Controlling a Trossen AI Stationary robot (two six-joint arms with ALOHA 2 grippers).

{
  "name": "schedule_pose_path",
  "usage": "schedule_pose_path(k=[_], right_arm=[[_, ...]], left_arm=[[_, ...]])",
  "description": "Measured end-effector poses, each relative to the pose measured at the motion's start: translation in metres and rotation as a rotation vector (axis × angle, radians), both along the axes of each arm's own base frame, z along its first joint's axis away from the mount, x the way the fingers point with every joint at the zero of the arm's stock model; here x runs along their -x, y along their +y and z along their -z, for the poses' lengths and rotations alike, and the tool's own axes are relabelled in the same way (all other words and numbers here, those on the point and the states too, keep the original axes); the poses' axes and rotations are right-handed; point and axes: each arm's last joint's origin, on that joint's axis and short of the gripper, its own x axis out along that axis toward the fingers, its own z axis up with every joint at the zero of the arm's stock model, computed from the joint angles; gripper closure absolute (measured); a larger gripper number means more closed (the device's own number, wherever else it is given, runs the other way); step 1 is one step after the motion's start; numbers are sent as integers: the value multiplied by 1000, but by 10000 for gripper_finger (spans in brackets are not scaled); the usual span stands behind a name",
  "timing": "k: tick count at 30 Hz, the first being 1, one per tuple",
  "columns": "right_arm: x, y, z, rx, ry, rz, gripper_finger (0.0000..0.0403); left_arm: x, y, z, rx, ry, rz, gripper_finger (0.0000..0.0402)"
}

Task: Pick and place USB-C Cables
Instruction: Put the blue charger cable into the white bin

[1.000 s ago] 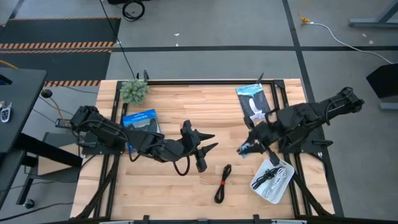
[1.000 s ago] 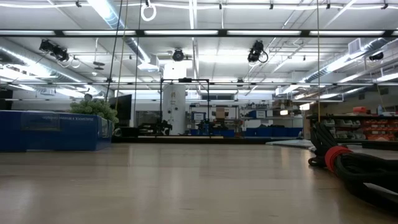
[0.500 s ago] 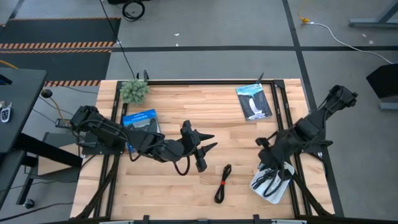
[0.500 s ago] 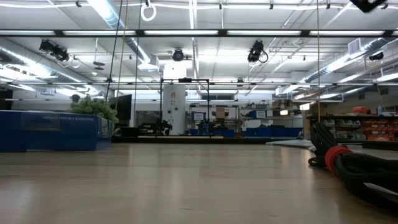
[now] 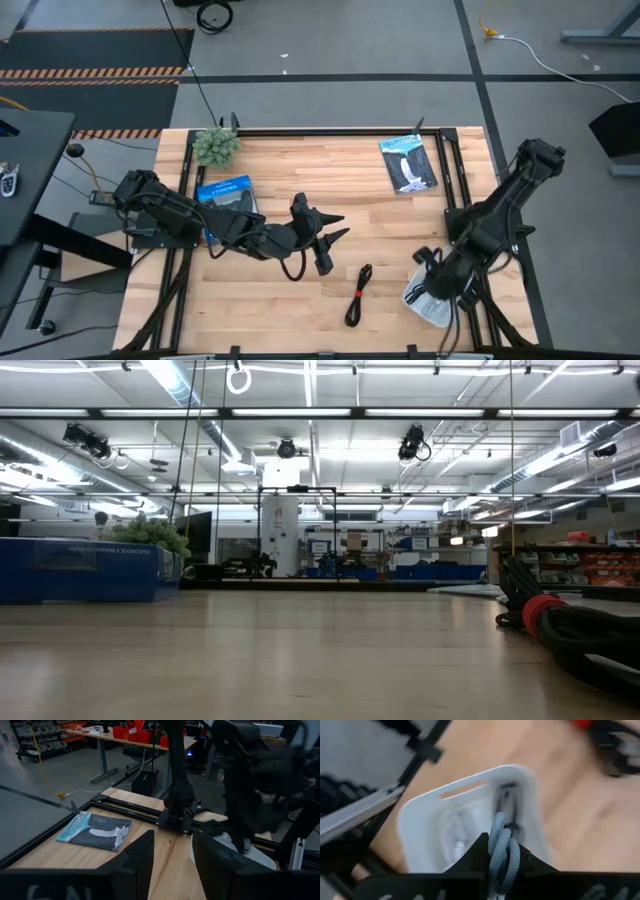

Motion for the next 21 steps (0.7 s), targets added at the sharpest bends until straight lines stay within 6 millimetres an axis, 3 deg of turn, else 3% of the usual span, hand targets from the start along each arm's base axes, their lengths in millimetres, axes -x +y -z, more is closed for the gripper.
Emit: schedule_pose_path(k=[13,21], right_arm=[[-5,46,57,125,121,-203,370],[-13,53,95,307,132,-172,365]], left_arm=[[0,0,0,23,-6,-4,260],[0,-1,1,38,-8,-6,260]])
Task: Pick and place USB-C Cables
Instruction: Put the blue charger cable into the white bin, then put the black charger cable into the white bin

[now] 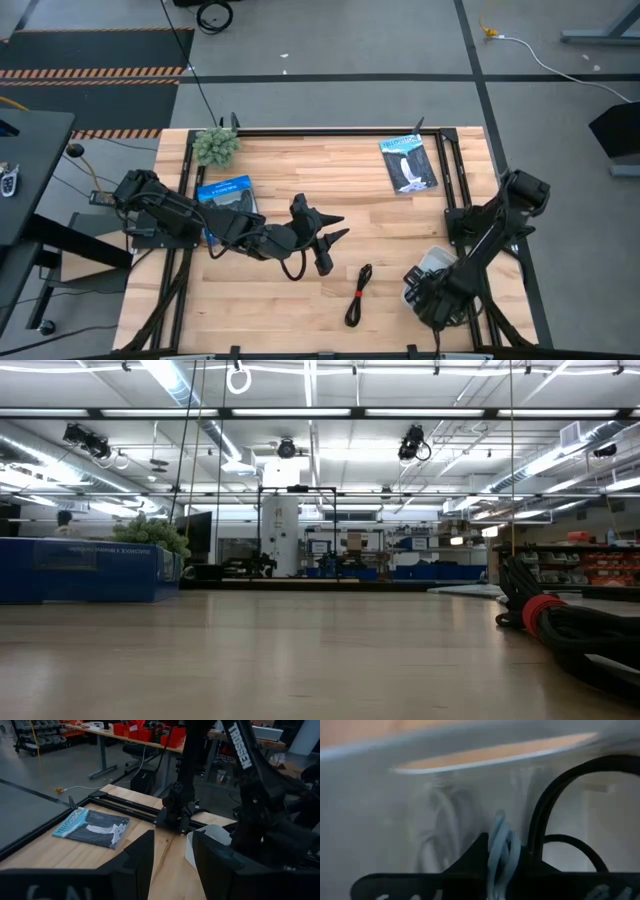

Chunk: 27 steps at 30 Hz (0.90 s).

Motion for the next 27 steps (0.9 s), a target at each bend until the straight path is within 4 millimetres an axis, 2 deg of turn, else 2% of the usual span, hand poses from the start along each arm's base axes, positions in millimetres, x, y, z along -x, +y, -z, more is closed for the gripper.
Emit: schedule_pose_path(k=[6,17,21,27], right_arm=[[-3,3,11,21,16,59,326],[0,-2,-12,-34,-42,165,226],[0,-3,-35,-32,-29,219,199],[3,-7,-78,-67,-70,226,176]], left_arm=[[0,-1,0,2,0,3,260],[1,-2,0,0,3,4,260],[1,-3,3,25,26,19,260],[0,-7,19,243,99,130,260]])
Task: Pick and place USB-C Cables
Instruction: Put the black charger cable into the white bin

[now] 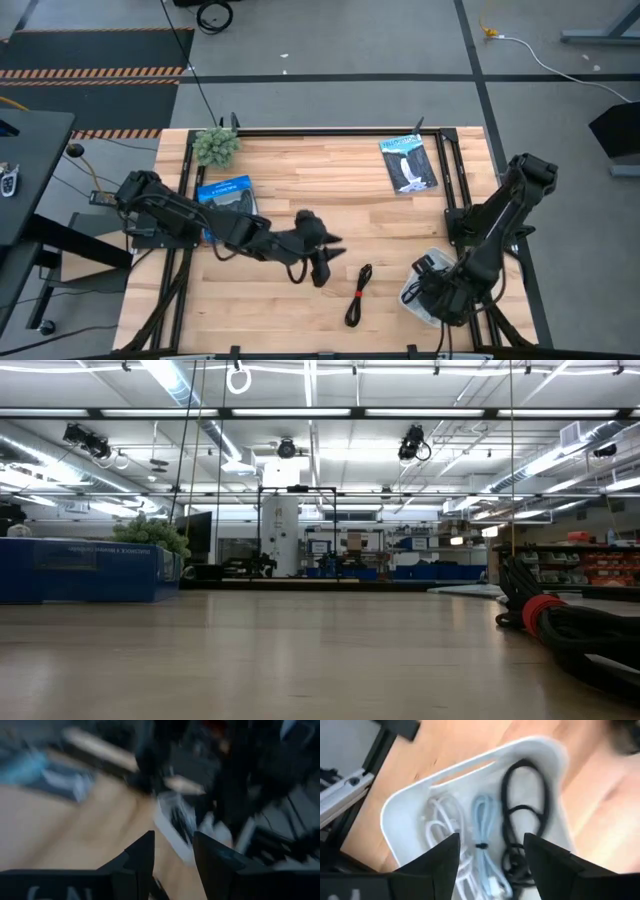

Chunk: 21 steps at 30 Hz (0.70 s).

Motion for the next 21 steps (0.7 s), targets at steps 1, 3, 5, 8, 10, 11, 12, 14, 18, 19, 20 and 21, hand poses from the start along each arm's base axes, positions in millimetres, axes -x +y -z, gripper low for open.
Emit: schedule_pose_path(k=[1,3,5,8,10,11,12,14,18,19,20,21], right_arm=[[1,-2,-7,8,-20,5,175],[1,-7,-21,28,-84,21,175],[1,-12,-36,52,-169,47,177],[0,-23,-53,114,-291,96,178],[0,-31,-64,143,-368,135,178],[-1,-35,-69,157,-396,152,178],[-1,-39,-73,166,-419,171,178],[-3,-46,-79,168,-456,204,178],[-6,-58,-86,154,-477,251,178],[-6,-60,-87,152,-479,261,178],[-7,-62,-88,149,-482,269,178],[-7,-63,-89,146,-485,276,178]], left_arm=[[-1,-2,7,35,39,16,260],[-7,-7,22,103,97,46,260],[-13,-13,38,173,145,59,260],[-23,-21,62,290,210,77,260],[-29,-25,78,368,262,76,260],[-32,-27,85,402,285,67,260],[-33,-28,92,424,302,56,260],[-39,-30,100,452,322,33,260],[-55,-31,105,443,363,8,260],[-59,-30,106,438,376,-2,260],[-64,-28,108,431,390,-11,259],[-70,-27,111,428,400,-21,259]])
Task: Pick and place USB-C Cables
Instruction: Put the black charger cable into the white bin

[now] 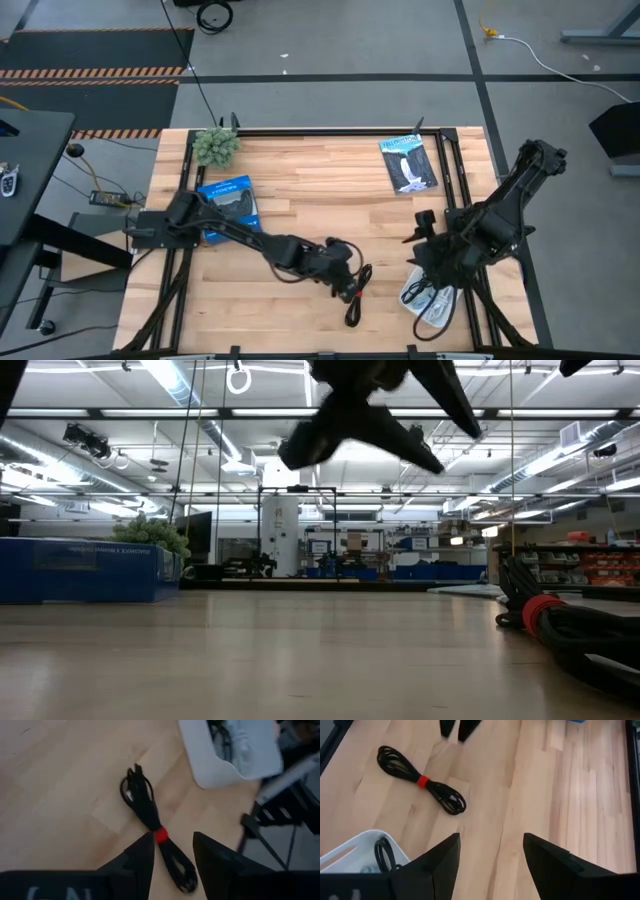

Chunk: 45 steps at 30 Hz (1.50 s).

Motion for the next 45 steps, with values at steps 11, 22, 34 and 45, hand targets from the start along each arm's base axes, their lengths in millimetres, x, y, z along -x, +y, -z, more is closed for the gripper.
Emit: schedule_pose_path(k=[11,22,34,45], right_arm=[[0,-2,0,-19,16,-2,178],[-1,-3,0,-19,15,12,179],[-1,-3,-1,-8,1,23,179],[-2,-3,-1,-9,0,25,179]], left_arm=[[-39,26,37,77,61,-67,161],[-45,32,56,-17,71,-64,129],[-52,30,66,-48,26,-30,176],[-53,29,79,-75,48,23,294]])
